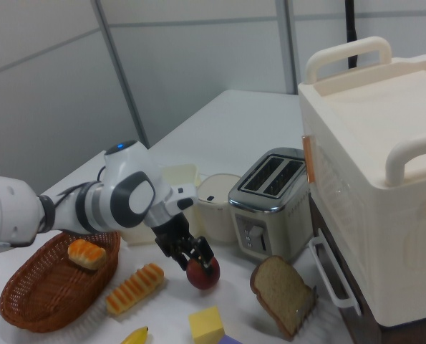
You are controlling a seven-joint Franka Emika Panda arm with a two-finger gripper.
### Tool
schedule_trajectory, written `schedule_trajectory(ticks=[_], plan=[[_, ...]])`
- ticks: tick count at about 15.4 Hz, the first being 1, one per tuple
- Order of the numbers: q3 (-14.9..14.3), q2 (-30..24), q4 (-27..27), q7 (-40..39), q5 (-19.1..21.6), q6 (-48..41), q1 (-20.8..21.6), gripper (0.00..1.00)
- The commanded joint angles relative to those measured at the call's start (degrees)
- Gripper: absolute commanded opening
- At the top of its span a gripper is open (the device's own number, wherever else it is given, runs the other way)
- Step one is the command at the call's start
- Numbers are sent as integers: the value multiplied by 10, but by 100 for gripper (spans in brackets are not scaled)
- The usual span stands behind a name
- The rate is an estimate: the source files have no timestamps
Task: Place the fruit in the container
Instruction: 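Lift the apple and carry it over the cream square container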
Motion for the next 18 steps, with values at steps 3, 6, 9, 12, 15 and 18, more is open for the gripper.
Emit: schedule_trajectory(ticks=[3,6,9,12,15,18], plan=[[13,-84,-7,29,-5,-55,14,21],[37,-94,32,45,-4,-62,16,21],[80,-91,61,44,-5,-58,16,21],[113,-55,110,42,-11,-51,21,21],[119,-12,159,42,-15,-41,51,21],[119,13,164,42,-42,3,71,21]])
